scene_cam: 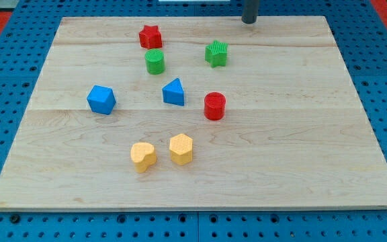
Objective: Point your arm to red star
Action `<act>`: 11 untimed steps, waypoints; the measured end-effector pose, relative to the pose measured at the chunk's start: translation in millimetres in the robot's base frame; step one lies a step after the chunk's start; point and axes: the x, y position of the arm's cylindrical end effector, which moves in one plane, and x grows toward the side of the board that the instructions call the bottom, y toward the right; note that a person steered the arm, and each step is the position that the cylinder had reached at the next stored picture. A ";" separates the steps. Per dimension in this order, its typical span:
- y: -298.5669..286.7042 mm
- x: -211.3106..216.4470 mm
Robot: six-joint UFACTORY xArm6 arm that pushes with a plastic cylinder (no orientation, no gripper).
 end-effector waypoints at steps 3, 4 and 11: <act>-76.5 0.4; -110.9 -0.4; -231.4 70.7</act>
